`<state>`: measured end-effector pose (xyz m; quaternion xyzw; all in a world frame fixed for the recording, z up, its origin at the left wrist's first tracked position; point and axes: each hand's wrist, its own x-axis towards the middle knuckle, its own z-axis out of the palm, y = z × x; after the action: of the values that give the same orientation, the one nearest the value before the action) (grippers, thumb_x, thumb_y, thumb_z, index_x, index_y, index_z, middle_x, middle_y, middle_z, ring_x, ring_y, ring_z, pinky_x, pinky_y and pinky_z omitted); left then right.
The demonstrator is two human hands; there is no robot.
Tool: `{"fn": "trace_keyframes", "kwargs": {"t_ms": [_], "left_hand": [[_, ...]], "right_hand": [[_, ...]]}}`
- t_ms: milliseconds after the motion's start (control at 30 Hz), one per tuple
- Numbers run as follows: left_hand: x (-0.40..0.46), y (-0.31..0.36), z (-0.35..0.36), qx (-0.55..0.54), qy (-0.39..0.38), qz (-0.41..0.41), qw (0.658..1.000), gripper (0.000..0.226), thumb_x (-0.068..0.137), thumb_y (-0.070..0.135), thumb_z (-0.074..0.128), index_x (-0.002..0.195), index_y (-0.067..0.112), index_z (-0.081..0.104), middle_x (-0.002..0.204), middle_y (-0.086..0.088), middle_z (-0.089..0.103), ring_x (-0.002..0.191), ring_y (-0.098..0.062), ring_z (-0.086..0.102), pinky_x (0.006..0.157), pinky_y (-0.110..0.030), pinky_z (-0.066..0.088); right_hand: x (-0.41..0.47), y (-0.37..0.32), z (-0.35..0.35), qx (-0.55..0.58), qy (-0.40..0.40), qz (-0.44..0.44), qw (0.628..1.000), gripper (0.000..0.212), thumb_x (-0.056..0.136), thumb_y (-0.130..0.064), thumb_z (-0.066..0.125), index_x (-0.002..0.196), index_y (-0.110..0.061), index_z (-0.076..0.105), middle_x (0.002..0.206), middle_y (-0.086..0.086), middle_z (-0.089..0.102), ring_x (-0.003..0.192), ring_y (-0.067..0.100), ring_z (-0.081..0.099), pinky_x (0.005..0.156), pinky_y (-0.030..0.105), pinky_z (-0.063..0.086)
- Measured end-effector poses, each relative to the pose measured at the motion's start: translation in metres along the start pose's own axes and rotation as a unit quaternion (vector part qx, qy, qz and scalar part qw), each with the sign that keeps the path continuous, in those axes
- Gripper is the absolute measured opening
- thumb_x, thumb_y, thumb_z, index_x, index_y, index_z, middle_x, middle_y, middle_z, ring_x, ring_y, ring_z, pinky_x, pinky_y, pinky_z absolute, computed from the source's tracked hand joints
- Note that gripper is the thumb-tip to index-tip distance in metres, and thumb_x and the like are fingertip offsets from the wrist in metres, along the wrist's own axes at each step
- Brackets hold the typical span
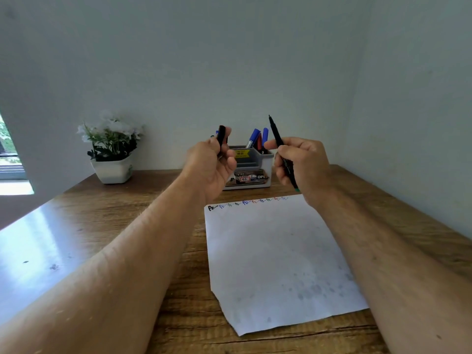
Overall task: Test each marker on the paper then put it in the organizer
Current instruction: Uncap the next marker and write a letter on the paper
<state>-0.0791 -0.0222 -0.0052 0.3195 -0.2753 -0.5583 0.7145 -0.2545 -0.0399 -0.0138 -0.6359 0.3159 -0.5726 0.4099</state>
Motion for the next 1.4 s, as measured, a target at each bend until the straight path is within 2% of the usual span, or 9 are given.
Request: {"fn": "trace_keyframes", "kwargs": {"t_ms": [200,367,500,633,733,867,1033,1233,1400], "left_hand": [[-0.012,-0.010,0.008,0.050,-0.041,0.006,0.998,0.030,0.108,0.019,0.032,0.109,0.014,0.061,0.077,-0.004,0.059,0.064,-0.015,0.064,0.047,-0.023,0.052],[-0.020,-0.027,0.013,0.091,-0.065,-0.036,0.993,0.029,0.107,0.013,0.031,0.103,0.012,0.059,0.084,-0.009,0.062,0.079,-0.026,0.068,0.075,-0.044,0.061],[-0.019,-0.043,0.015,0.152,-0.048,-0.047,0.986,0.028,0.107,0.013,0.031,0.103,0.015,0.059,0.090,-0.009,0.056,0.080,-0.028,0.067,0.076,-0.054,0.059],[-0.016,-0.051,0.016,0.180,-0.035,-0.038,0.982,0.027,0.107,0.014,0.032,0.102,0.016,0.058,0.093,-0.009,0.052,0.079,-0.026,0.066,0.071,-0.053,0.060],[-0.015,-0.053,0.016,0.193,-0.032,-0.028,0.980,0.026,0.107,0.015,0.033,0.102,0.017,0.058,0.097,-0.010,0.052,0.081,-0.026,0.066,0.066,-0.050,0.061],[-0.011,-0.059,0.017,0.213,-0.031,-0.021,0.976,0.025,0.107,0.015,0.033,0.113,0.014,0.058,0.090,-0.008,0.052,0.082,-0.025,0.067,0.074,-0.048,0.061],[-0.006,-0.064,0.017,0.221,-0.041,-0.024,0.974,0.030,0.107,0.013,0.033,0.127,0.007,0.055,0.081,-0.007,0.054,0.088,-0.026,0.067,0.086,-0.046,0.059],[-0.006,-0.064,0.021,0.234,-0.060,-0.029,0.970,0.033,0.107,0.012,0.031,0.130,0.007,0.054,0.082,-0.007,0.056,0.085,-0.022,0.068,0.079,-0.039,0.060],[-0.007,-0.069,0.029,0.268,-0.078,-0.039,0.960,0.031,0.107,0.013,0.033,0.131,0.009,0.052,0.089,-0.007,0.054,0.083,-0.021,0.069,0.080,-0.041,0.060]], "right_hand": [[0.003,0.000,-0.001,0.040,0.041,0.008,0.998,0.046,0.094,0.004,0.050,0.131,-0.022,0.054,0.092,0.011,0.073,0.056,0.025,0.064,0.047,0.032,0.054],[0.012,0.007,-0.011,0.105,0.107,0.072,0.986,0.029,0.095,-0.001,0.044,0.111,-0.010,0.067,0.098,0.016,0.073,0.055,0.025,0.068,0.041,0.026,0.049],[0.011,0.019,-0.018,0.056,0.113,0.111,0.986,0.008,0.090,-0.009,0.066,0.098,-0.007,0.067,0.089,0.012,0.076,0.062,0.019,0.070,0.045,0.025,0.051],[0.004,0.029,-0.025,-0.153,0.116,0.104,0.976,0.028,0.093,-0.030,0.066,0.081,-0.005,0.066,0.067,0.012,0.068,0.044,0.016,0.059,0.040,0.025,0.045],[-0.002,0.031,-0.027,-0.235,0.108,0.101,0.960,0.033,0.094,-0.036,0.062,0.077,-0.007,0.065,0.063,0.010,0.069,0.044,0.018,0.060,0.040,0.023,0.043],[-0.004,0.038,-0.031,-0.223,0.080,0.133,0.962,0.023,0.093,-0.026,0.056,0.079,-0.009,0.063,0.068,0.016,0.071,0.048,0.023,0.062,0.041,0.026,0.043],[-0.007,0.036,-0.037,-0.256,0.034,0.164,0.952,0.012,0.074,-0.020,0.061,0.071,-0.009,0.065,0.066,0.009,0.073,0.051,0.018,0.058,0.047,0.029,0.043],[-0.005,0.036,-0.036,-0.283,0.045,0.143,0.947,0.016,0.073,-0.022,0.064,0.060,-0.014,0.060,0.050,-0.004,0.064,0.044,0.007,0.049,0.047,0.026,0.036],[-0.002,0.039,-0.035,-0.306,0.040,0.140,0.941,0.014,0.071,-0.024,0.066,0.062,-0.015,0.060,0.060,0.000,0.065,0.055,0.013,0.054,0.053,0.029,0.039]]}}
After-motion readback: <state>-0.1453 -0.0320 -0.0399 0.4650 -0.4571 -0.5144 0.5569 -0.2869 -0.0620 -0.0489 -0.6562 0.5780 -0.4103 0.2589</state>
